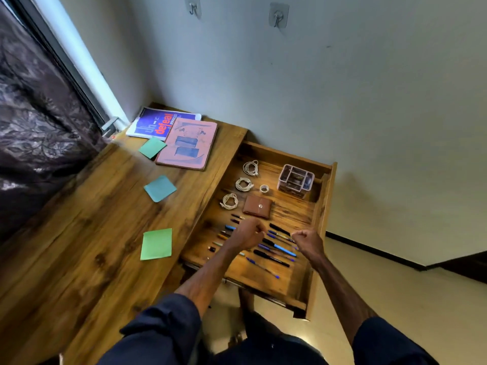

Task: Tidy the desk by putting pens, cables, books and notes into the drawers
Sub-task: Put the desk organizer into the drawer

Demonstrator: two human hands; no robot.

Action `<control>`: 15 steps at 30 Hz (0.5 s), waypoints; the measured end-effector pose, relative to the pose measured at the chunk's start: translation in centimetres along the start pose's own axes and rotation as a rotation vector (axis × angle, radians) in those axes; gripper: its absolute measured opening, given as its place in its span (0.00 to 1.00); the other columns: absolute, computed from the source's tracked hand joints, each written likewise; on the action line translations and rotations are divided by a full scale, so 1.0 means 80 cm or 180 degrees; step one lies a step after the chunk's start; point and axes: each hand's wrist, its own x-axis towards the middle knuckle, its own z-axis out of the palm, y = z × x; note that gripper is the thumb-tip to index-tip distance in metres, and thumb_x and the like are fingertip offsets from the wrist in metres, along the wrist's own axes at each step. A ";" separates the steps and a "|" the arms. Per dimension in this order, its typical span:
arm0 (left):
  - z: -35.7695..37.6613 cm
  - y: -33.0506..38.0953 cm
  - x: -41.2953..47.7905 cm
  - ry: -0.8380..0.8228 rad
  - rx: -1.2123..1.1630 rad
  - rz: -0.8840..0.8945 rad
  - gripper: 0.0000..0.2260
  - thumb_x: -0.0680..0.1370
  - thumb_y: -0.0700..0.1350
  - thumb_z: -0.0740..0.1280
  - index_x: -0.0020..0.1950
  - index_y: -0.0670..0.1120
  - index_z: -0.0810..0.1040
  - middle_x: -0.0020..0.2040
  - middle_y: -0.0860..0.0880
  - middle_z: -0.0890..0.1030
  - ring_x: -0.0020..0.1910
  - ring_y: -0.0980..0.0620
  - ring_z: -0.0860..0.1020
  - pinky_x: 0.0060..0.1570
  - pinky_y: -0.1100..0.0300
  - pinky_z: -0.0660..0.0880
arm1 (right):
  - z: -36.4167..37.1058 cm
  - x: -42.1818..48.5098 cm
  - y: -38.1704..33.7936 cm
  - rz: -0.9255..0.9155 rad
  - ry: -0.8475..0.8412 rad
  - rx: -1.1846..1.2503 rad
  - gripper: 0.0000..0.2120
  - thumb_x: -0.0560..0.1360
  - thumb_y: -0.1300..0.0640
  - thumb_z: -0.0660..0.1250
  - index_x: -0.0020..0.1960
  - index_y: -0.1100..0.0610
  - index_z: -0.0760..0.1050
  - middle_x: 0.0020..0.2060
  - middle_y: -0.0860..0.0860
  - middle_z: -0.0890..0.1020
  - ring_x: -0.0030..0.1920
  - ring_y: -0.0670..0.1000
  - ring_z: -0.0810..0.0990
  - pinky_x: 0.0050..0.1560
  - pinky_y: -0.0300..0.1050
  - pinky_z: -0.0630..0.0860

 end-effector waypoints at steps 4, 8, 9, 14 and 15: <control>0.048 0.019 -0.036 -0.0010 -0.0225 -0.0082 0.06 0.78 0.43 0.70 0.51 0.44 0.86 0.51 0.48 0.85 0.51 0.52 0.82 0.53 0.59 0.78 | -0.025 -0.032 0.032 0.0001 -0.0097 -0.0022 0.07 0.75 0.54 0.71 0.41 0.53 0.85 0.41 0.47 0.86 0.43 0.50 0.84 0.46 0.53 0.83; 0.079 0.041 -0.057 -0.0075 -0.0416 -0.0037 0.06 0.78 0.42 0.69 0.52 0.44 0.85 0.50 0.47 0.85 0.49 0.53 0.82 0.51 0.59 0.79 | -0.055 -0.052 0.046 0.0085 -0.0191 0.0196 0.06 0.78 0.59 0.68 0.44 0.56 0.84 0.42 0.59 0.86 0.38 0.53 0.82 0.40 0.48 0.80; 0.084 0.049 -0.058 -0.0058 -0.0433 -0.0019 0.06 0.78 0.42 0.69 0.52 0.44 0.85 0.51 0.48 0.85 0.49 0.53 0.82 0.50 0.59 0.79 | -0.062 -0.052 0.048 0.0095 -0.0207 0.0238 0.07 0.78 0.60 0.68 0.44 0.56 0.83 0.42 0.61 0.86 0.38 0.53 0.81 0.40 0.48 0.80; 0.111 0.085 -0.041 -0.0034 -0.0580 -0.0170 0.06 0.79 0.42 0.69 0.53 0.46 0.84 0.52 0.49 0.84 0.49 0.54 0.81 0.48 0.57 0.81 | -0.086 -0.034 0.047 0.0161 -0.0320 0.0370 0.07 0.79 0.61 0.67 0.48 0.62 0.83 0.43 0.63 0.85 0.39 0.53 0.81 0.39 0.47 0.79; 0.117 0.094 -0.036 -0.0022 -0.0613 -0.0197 0.06 0.79 0.42 0.69 0.52 0.46 0.84 0.51 0.49 0.84 0.49 0.53 0.82 0.49 0.55 0.82 | -0.091 -0.028 0.046 0.0147 -0.0360 0.0389 0.07 0.79 0.61 0.67 0.49 0.63 0.83 0.42 0.62 0.85 0.39 0.53 0.81 0.39 0.46 0.79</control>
